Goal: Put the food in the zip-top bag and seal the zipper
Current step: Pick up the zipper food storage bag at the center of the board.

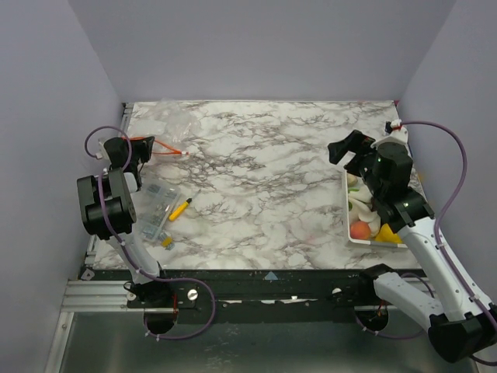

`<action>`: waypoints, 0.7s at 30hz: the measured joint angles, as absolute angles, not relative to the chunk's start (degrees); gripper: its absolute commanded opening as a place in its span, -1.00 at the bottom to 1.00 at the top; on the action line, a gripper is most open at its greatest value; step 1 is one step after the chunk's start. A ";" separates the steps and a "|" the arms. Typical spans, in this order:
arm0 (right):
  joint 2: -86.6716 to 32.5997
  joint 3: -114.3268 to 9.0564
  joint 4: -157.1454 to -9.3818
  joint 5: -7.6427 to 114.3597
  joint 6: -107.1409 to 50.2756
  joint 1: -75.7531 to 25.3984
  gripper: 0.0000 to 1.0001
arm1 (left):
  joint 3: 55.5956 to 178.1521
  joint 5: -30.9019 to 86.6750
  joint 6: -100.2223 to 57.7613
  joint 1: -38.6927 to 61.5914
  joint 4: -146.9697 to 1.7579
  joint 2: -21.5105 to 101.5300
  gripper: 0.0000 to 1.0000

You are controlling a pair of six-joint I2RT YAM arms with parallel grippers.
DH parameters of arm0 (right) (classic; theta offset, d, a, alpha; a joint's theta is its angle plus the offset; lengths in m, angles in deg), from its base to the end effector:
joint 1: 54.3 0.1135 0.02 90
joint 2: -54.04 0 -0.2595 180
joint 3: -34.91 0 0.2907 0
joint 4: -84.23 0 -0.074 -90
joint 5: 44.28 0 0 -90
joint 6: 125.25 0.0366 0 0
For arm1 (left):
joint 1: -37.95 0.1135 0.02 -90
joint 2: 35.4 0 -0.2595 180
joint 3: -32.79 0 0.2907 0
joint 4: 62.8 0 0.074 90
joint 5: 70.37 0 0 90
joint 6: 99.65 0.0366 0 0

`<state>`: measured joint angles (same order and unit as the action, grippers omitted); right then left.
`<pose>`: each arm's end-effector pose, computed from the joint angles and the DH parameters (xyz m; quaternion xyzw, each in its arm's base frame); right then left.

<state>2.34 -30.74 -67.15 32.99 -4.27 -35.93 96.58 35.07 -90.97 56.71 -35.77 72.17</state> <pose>0.2374 0.0703 0.3594 0.1537 0.7745 0.1738 0.5885 0.3941 0.1236 0.1283 -0.5581 0.5722 -0.3991 0.4493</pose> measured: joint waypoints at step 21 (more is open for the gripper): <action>-16.21 -33.56 -67.13 36.11 -8.90 -15.74 0.98 | 94.40 36.71 -73.92 41.30 -59.66 44.11 -1.00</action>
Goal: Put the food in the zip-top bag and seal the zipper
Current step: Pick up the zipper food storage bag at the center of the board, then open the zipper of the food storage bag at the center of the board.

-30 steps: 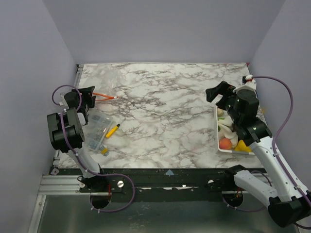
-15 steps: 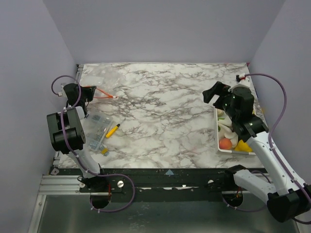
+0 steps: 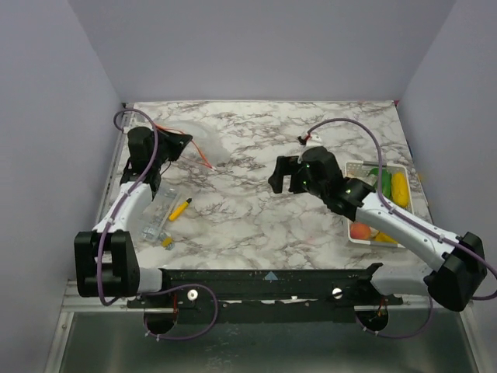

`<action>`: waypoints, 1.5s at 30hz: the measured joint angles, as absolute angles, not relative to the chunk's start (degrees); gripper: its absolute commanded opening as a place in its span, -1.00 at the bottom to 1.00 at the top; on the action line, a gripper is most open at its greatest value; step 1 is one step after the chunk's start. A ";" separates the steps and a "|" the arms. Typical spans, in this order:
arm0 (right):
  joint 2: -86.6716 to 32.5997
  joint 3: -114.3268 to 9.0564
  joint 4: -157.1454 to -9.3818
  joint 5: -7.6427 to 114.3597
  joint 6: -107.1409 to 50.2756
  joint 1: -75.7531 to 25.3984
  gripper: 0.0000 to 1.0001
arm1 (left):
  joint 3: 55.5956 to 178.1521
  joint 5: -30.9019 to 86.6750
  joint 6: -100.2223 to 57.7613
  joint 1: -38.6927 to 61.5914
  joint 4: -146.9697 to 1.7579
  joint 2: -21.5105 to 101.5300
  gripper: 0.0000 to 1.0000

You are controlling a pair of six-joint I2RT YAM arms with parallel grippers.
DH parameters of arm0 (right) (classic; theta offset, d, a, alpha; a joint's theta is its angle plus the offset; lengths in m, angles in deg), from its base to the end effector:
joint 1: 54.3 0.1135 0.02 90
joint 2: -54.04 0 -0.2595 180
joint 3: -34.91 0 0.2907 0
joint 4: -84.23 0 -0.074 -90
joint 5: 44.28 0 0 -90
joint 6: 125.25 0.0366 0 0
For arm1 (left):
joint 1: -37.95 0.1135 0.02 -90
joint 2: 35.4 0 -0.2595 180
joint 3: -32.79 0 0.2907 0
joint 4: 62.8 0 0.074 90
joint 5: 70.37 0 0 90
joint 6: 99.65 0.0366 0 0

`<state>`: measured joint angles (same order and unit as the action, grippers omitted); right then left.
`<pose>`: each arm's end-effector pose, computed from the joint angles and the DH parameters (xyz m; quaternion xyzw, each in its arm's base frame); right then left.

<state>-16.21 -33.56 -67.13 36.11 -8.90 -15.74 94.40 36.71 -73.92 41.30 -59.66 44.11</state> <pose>0.2523 0.1933 0.2930 -0.0506 0.8643 0.2043 0.4568 0.3548 0.0100 0.2515 -0.3605 0.7013 -0.4074 0.4607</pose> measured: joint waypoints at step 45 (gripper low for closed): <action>-36.24 -39.19 -95.26 15.33 -6.45 6.77 -0.34 | 105.24 30.28 -48.87 12.30 -90.96 32.66 -1.00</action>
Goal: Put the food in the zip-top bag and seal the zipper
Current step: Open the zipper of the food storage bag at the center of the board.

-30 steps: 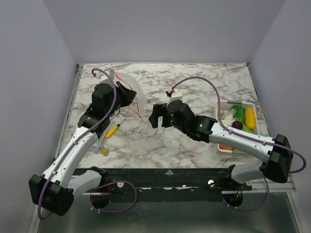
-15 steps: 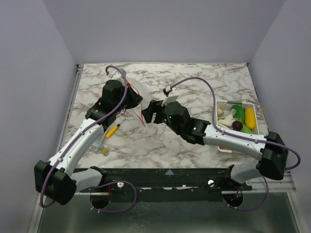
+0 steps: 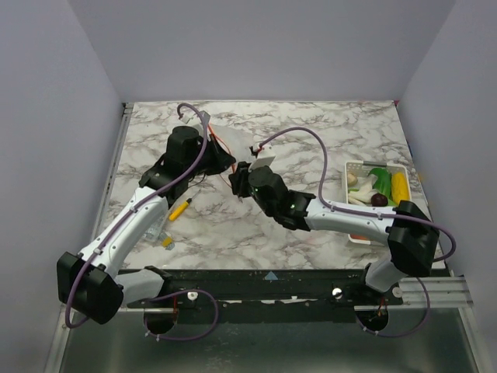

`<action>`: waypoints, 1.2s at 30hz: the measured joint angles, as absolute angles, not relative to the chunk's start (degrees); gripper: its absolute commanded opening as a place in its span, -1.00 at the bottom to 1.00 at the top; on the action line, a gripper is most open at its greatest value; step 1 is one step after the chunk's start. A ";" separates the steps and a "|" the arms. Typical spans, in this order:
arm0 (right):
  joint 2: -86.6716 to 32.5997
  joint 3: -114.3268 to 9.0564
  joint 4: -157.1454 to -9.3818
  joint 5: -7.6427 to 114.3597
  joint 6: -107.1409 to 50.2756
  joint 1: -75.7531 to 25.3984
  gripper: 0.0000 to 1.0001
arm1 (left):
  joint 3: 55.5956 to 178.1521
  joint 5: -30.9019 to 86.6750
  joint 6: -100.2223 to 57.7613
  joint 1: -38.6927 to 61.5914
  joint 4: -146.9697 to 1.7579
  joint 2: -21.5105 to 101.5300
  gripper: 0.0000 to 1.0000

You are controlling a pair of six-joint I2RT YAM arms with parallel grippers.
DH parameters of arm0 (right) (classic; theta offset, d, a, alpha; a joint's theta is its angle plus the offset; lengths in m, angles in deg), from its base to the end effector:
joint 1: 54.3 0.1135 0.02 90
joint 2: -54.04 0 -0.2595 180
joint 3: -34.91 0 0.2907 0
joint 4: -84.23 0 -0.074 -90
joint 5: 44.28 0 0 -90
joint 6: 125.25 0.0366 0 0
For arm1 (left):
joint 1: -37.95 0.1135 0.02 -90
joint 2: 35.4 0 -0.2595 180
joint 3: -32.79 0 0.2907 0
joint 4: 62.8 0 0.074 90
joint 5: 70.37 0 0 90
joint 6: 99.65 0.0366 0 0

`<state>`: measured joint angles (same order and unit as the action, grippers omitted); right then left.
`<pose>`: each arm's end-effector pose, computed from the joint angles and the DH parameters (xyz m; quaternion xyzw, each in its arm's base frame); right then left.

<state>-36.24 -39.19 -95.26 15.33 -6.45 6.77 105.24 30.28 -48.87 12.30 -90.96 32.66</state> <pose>0.2105 0.3425 0.2617 -0.0648 0.7872 0.2581 0.5564 0.2797 -0.1418 0.3321 -0.0482 0.8341 -0.3574 0.4174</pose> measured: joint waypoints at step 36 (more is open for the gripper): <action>-24.15 -20.14 -112.90 30.60 28.48 -2.67 -0.99 | 117.74 21.17 -29.49 10.38 -99.66 28.57 0.33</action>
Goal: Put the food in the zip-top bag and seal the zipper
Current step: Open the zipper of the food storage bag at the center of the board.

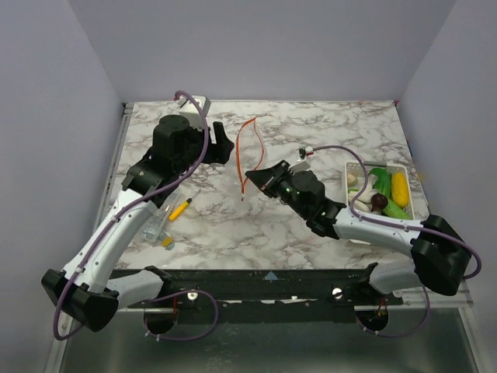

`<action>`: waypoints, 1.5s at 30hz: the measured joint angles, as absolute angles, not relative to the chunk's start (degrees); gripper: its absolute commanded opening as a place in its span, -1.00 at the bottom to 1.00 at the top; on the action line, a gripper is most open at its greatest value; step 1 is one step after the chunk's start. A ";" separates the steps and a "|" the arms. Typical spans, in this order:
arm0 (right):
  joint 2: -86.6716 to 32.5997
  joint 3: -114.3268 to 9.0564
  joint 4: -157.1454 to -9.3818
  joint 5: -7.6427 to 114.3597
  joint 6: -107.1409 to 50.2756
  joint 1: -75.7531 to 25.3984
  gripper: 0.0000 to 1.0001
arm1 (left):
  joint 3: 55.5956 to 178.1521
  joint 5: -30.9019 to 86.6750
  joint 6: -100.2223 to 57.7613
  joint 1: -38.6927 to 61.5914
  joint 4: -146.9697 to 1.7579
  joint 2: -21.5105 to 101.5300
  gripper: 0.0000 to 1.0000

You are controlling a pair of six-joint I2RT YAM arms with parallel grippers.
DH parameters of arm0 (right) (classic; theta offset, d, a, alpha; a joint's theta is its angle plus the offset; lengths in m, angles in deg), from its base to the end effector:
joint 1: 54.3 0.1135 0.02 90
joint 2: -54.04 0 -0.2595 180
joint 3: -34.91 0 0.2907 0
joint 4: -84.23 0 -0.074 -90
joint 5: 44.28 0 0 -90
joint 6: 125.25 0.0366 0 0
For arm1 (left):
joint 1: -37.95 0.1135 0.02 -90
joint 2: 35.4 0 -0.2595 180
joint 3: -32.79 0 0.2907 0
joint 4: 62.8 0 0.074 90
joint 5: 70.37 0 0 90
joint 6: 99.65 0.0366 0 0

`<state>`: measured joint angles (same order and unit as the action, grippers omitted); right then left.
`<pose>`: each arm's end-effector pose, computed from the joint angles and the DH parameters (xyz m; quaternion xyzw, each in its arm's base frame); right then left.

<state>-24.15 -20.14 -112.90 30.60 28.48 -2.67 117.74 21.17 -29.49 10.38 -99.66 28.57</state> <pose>0.2204 0.2629 0.2418 0.1652 0.7234 0.5082 0.4372 0.2512 -0.1323 0.4205 0.0619 0.7956 -0.2521 0.5474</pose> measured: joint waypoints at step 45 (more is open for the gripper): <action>-34.53 -28.46 -110.78 26.58 31.17 3.08 -0.99 | 122.55 -5.32 -24.04 -0.44 -108.88 43.54 -0.19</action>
<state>-34.53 -28.46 -110.78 26.58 31.17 3.08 122.55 -5.32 -24.04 -0.44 -108.88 43.54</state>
